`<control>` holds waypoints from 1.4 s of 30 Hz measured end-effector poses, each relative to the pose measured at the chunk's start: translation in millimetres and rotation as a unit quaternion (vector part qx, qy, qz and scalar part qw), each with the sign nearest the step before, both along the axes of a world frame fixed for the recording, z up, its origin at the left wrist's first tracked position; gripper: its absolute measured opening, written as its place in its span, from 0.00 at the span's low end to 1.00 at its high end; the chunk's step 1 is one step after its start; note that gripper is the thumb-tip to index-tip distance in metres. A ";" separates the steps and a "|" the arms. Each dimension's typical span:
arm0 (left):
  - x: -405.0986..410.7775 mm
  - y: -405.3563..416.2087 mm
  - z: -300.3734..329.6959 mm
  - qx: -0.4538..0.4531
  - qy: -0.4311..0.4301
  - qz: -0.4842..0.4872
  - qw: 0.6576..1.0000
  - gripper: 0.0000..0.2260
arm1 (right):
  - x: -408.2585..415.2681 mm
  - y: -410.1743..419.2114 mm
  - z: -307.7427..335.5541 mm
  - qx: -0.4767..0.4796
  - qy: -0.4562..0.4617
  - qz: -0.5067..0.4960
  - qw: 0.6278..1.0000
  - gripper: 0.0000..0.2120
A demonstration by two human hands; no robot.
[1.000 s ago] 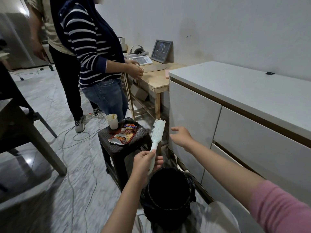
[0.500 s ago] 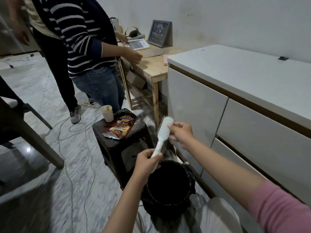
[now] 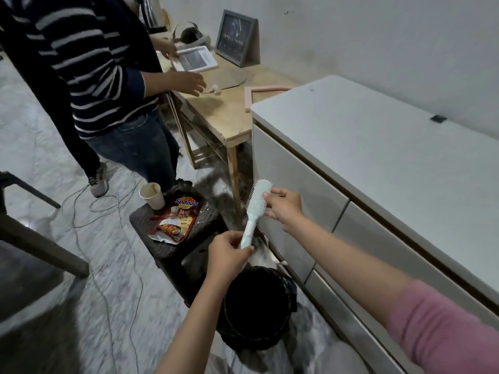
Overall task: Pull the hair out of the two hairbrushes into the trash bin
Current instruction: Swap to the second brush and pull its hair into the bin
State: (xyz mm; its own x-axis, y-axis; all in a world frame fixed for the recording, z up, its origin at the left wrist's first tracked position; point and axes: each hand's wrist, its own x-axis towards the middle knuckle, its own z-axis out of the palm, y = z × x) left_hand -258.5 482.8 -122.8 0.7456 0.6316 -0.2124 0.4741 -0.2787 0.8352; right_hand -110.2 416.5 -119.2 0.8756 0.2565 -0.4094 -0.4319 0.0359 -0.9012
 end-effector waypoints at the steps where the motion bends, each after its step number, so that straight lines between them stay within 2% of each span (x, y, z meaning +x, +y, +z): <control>1: 3.6 -1.0 17.2 0.009 0.001 -0.005 1.000 0.14 | 4.0 -0.6 16.8 -0.004 -0.006 0.000 1.000 0.07; 3: 13.5 -2.4 51.9 0.028 -0.007 -0.015 0.999 0.15 | 14.6 -2.9 52.8 -0.012 -0.021 0.002 1.000 0.08; 6: 29.8 -9.1 99.9 0.057 -0.019 -0.037 0.998 0.15 | 32.5 -13.1 100.2 -0.022 -0.044 0.000 0.999 0.15; 11: 68.7 -34.6 148.0 0.090 -0.020 -0.086 0.992 0.12 | 68.7 -48.8 141.8 -0.026 -0.042 -0.044 0.998 0.12; 14: 101.6 -65.2 160.2 0.088 -0.017 -0.132 0.987 0.06 | 93.2 -88.9 150.7 -0.037 -0.040 -0.093 0.994 0.13; 16: 126.4 -94.5 163.4 0.082 -0.009 -0.173 0.982 0.04 | 108.7 -125.7 154.3 -0.048 -0.048 -0.126 0.990 0.13; 19: 158.1 -135.9 160.9 0.056 -0.018 -0.216 0.975 0.07 | 131.1 -176.3 152.2 -0.074 -0.056 -0.168 0.981 0.17; 21: 183.9 -166.7 158.5 0.062 -0.021 -0.251 0.966 0.09 | 148.7 -214.3 150.4 -0.085 -0.054 -0.200 0.975 0.16; 24: 219.2 -207.2 154.2 0.067 -0.023 -0.298 0.952 0.04 | 171.6 -262.5 148.2 -0.122 -0.059 -0.219 0.966 0.09; 26: 242.6 -233.9 147.7 0.075 -0.019 -0.318 0.945 0.03 | 187.9 -294.0 143.5 -0.147 -0.056 -0.228 0.961 0.12; 28: 264.8 -258.0 140.4 0.086 -0.018 -0.337 0.937 0.07 | 202.5 -321.8 139.5 -0.164 -0.051 -0.234 0.957 0.11; 31: 291.5 -283.7 126.4 0.113 -0.007 -0.366 0.924 0.09 | 218.3 -349.9 133.0 -0.189 -0.060 -0.228 0.953 0.11; 33: 304.5 -295.9 117.0 0.132 -0.007 -0.382 0.915 0.14 | 223.5 -362.5 133.0 -0.200 -0.055 -0.233 0.950 0.11; 35: 312.4 -303.8 109.5 0.145 -0.004 -0.388 0.910 0.15 | 227.6 -371.7 130.4 -0.211 -0.050 -0.234 0.948 0.19; 37: 318.9 -310.4 102.2 0.147 -0.001 -0.395 0.907 0.16 | 231.6 -378.6 125.4 -0.222 -0.039 -0.235 0.945 0.22; 42: 325.6 -321.1 89.6 0.155 -0.008 -0.404 0.901 0.18 | 236.4 -386.2 117.8 -0.236 -0.025 -0.230 0.944 0.18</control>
State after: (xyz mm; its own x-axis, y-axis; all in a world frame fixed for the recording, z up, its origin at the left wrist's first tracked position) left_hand 67.1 161.7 -33.2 0.9902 -0.0926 -0.1041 -0.0004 -0.7489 0.6627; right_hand 126.2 30.3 -1.3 0.8709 -0.3556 -0.3392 -0.4260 -0.2019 -0.8819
